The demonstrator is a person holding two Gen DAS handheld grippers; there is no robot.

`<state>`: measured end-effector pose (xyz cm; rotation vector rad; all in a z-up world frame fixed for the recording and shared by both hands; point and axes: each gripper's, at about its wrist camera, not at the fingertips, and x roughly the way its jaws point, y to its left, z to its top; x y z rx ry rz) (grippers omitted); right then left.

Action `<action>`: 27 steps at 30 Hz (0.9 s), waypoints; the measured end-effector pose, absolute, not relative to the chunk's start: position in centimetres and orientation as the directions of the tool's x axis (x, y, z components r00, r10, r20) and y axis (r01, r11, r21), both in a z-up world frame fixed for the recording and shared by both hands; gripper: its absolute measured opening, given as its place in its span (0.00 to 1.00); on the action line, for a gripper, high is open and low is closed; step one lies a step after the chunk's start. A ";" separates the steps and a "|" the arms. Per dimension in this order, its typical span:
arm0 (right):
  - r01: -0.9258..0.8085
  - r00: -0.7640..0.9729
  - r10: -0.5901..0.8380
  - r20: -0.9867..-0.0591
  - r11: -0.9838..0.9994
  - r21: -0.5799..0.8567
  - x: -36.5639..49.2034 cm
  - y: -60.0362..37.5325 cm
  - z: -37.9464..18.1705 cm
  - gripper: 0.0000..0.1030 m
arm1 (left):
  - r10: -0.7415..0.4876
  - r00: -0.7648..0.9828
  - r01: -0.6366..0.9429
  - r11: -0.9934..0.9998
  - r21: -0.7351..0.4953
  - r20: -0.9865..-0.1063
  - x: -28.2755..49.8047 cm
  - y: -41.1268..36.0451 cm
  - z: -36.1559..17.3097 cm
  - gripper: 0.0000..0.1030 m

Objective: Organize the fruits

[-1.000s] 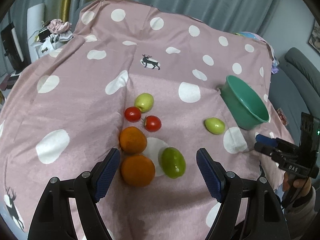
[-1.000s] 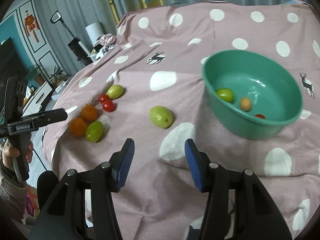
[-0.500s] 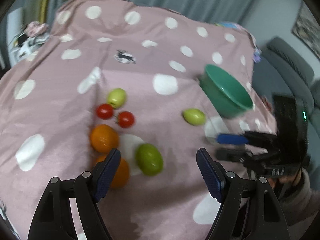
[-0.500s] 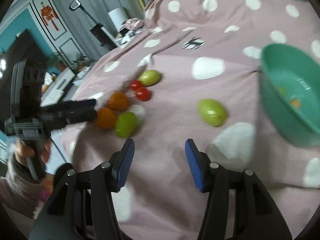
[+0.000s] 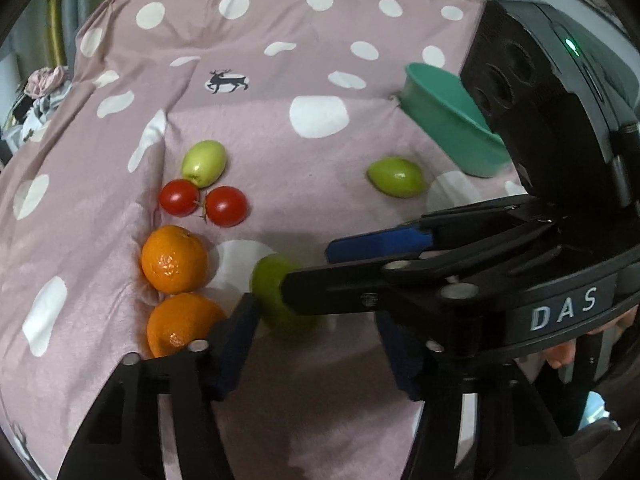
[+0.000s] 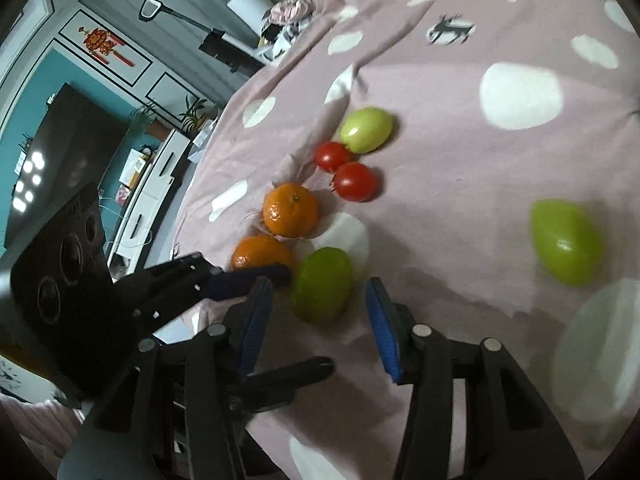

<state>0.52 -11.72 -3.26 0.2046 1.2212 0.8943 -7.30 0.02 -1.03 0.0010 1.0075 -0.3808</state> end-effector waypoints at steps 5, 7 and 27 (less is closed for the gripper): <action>-0.425 -0.001 0.684 -0.729 0.660 0.620 1.5 -10.8 -4.8 0.41 | -0.304 0.485 0.298 0.939 -0.172 -0.820 -7.0 0.3 -1.1 0.51; -0.412 -0.014 0.681 -0.732 0.664 0.625 1.5 -10.7 -5.2 0.39 | -0.295 0.488 0.294 0.942 -0.164 -0.821 -6.9 0.4 -1.2 0.50; -0.368 0.052 0.744 -0.666 0.635 0.680 1.0 -14.0 -4.9 0.38 | -0.273 0.529 0.310 0.944 -0.116 -0.803 -7.1 -1.0 -0.3 0.34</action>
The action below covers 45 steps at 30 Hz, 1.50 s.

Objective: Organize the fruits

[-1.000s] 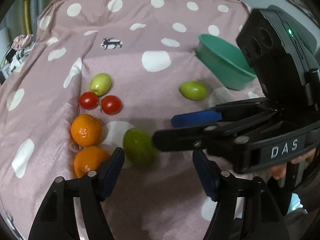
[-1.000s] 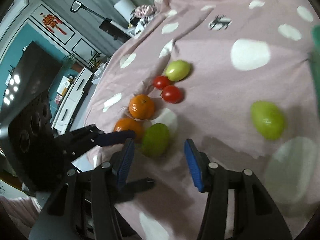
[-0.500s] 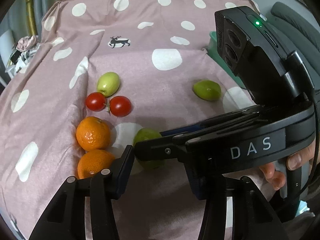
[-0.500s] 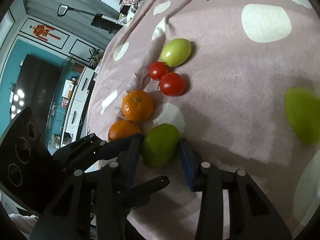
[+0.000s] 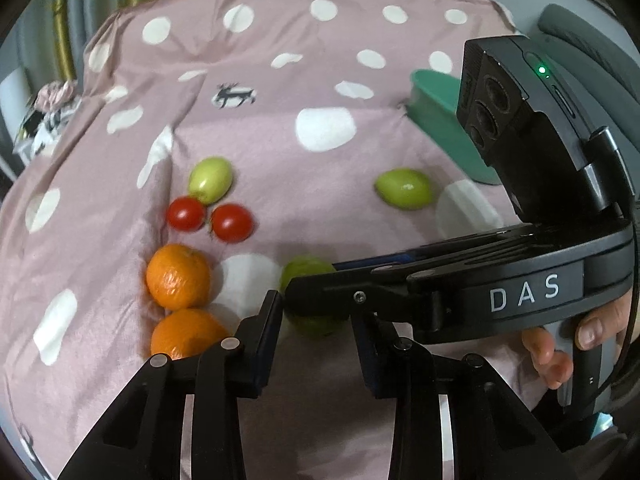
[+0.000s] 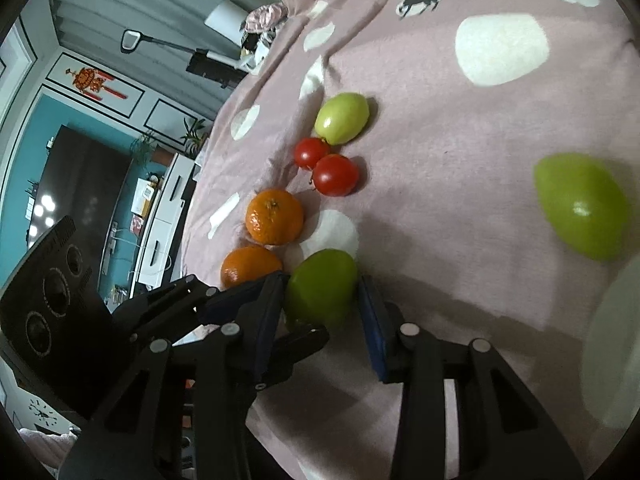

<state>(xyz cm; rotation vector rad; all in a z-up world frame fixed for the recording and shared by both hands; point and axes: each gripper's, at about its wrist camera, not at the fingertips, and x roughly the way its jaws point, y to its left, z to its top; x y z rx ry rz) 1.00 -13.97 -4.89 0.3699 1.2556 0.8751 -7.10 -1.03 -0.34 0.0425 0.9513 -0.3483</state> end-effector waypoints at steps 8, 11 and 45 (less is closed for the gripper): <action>-0.354 0.171 0.751 -0.637 0.650 0.672 1.1 -18.2 -1.9 0.38 | -0.297 0.567 0.409 0.911 -0.050 -0.768 -6.3 -5.3 2.7 0.34; -0.351 0.227 0.742 -0.631 0.666 0.658 1.4 -20.2 -0.3 0.38 | -0.325 0.583 0.454 0.890 -0.033 -0.745 -5.6 -7.4 4.2 0.34; -0.142 0.543 0.531 -0.651 0.822 0.551 5.6 -36.3 2.8 0.56 | -0.498 0.534 0.506 0.836 -0.214 -0.684 3.3 -16.7 5.5 0.83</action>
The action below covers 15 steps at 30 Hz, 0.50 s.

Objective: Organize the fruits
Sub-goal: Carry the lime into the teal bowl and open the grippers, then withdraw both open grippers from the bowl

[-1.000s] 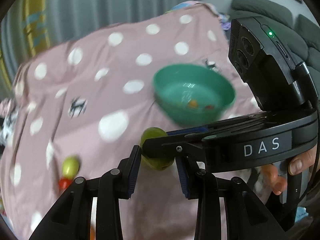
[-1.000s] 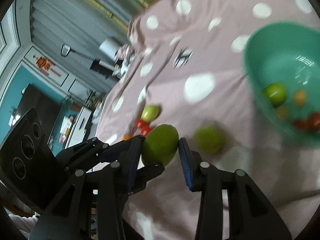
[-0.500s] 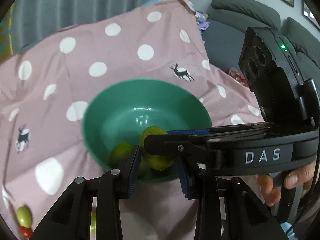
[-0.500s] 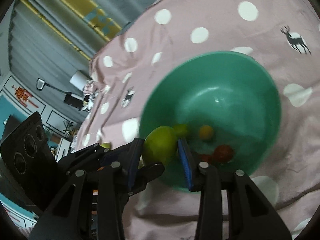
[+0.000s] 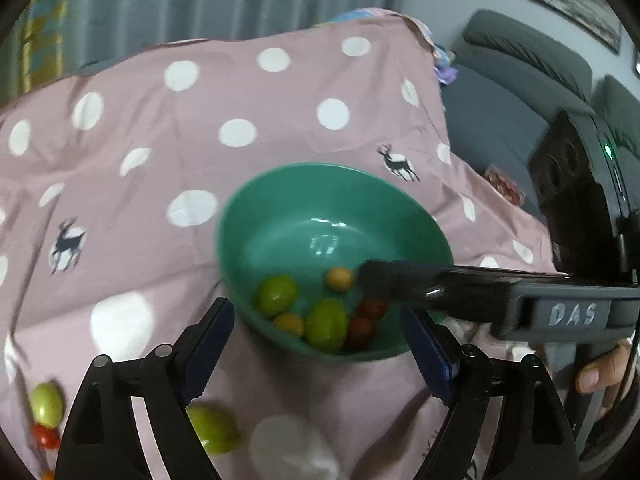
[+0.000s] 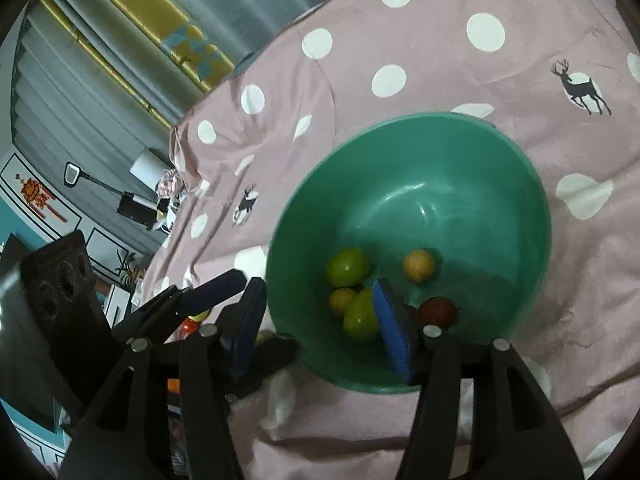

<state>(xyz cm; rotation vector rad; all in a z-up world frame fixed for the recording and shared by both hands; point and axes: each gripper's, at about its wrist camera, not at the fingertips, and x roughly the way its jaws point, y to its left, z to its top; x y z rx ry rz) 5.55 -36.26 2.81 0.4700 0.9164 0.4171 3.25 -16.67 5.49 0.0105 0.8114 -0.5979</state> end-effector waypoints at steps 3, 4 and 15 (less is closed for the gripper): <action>-0.140 0.569 0.521 -0.637 0.824 0.549 4.5 -36.5 3.6 0.60 | -0.492 0.550 0.463 0.852 -0.244 -0.675 2.8 -14.1 6.0 0.87; -0.142 0.575 0.523 -0.629 0.821 0.553 4.1 -36.5 3.8 0.60 | -0.494 0.557 0.453 0.855 -0.254 -0.668 2.6 -13.3 6.2 0.89; -0.191 0.522 0.591 -0.615 0.784 0.591 0.5 -34.2 3.5 0.64 | -0.394 0.647 0.271 0.919 -0.287 -0.653 -1.0 -3.5 6.9 0.91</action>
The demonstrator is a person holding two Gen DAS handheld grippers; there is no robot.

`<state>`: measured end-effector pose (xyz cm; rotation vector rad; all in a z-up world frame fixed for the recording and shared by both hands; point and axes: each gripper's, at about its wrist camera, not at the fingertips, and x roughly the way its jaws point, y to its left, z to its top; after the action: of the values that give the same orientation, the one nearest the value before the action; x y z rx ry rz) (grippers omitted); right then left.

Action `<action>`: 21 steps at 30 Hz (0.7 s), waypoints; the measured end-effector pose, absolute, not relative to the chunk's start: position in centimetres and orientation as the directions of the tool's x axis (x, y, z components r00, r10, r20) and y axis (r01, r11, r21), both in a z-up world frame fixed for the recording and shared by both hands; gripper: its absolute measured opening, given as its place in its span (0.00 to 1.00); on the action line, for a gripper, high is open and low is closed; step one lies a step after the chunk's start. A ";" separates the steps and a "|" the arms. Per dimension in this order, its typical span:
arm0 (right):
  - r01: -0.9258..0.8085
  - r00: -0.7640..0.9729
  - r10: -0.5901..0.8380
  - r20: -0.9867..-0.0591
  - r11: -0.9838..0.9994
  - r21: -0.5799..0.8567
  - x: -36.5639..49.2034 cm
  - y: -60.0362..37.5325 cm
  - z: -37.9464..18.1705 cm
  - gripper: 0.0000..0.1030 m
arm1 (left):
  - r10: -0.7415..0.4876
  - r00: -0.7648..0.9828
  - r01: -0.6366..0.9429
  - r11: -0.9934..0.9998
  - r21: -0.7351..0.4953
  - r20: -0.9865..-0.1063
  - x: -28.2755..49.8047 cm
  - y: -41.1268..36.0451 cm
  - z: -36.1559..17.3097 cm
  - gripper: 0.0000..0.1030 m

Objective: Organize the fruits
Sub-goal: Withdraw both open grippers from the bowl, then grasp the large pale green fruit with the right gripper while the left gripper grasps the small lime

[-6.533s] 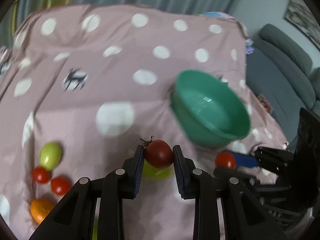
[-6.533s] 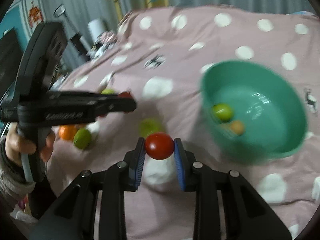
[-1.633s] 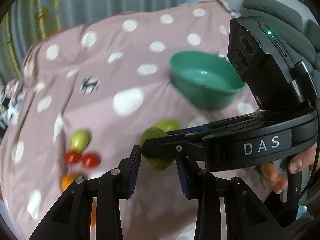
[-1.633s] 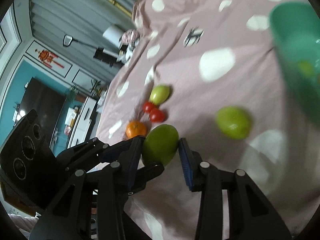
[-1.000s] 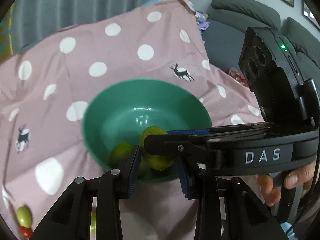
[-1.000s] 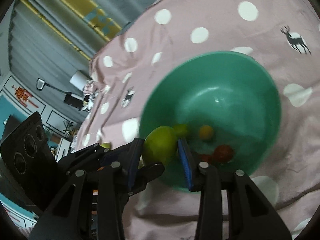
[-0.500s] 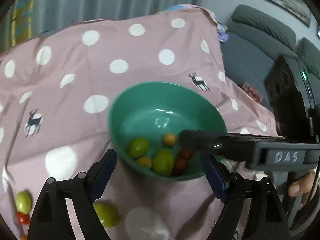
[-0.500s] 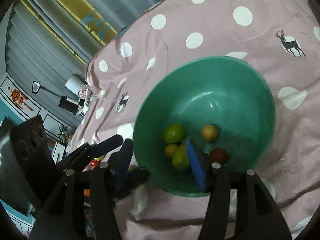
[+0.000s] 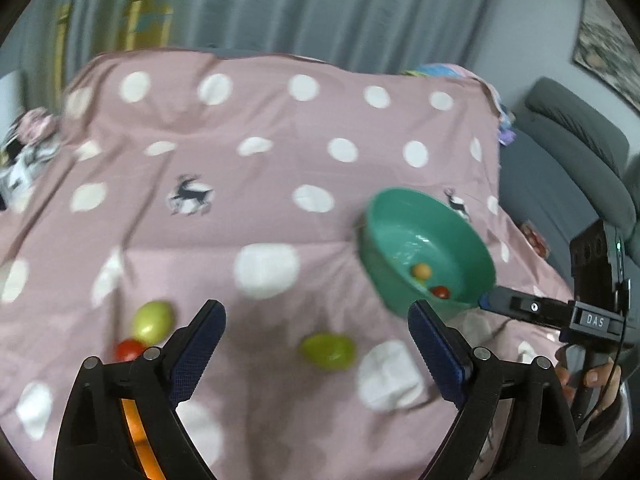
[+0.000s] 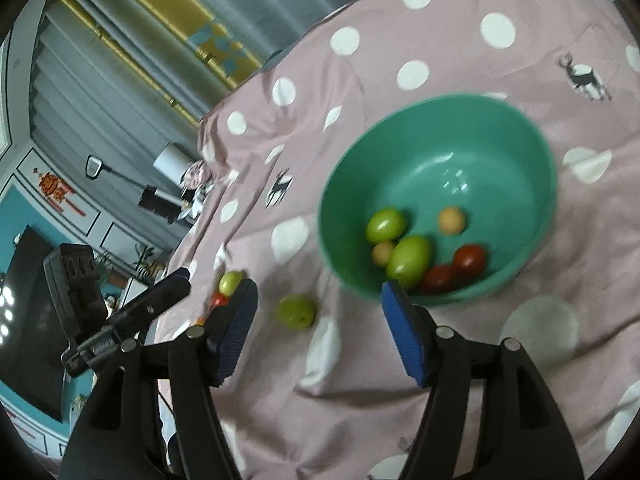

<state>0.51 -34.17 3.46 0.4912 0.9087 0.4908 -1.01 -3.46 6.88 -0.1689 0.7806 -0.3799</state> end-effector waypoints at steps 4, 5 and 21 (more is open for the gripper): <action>-0.216 0.487 0.609 -0.626 0.778 0.589 -0.2 -32.6 2.9 0.64 | -0.328 0.676 0.194 0.943 -0.270 -0.660 -2.8 0.1 6.6 0.96; -0.222 0.479 0.612 -0.629 0.778 0.588 -0.4 -32.2 2.7 0.64 | -0.314 0.678 0.177 0.947 -0.267 -0.664 -3.1 0.8 6.5 0.96; -0.310 0.367 0.552 -0.749 0.831 0.461 -1.6 -26.0 -0.8 0.64 | -0.143 0.648 0.060 0.989 -0.137 -0.748 -5.3 3.9 2.2 0.96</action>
<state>-1.60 -26.00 -0.80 0.2595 1.0595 0.5620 -5.31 3.88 2.15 -0.1032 0.8589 -0.1154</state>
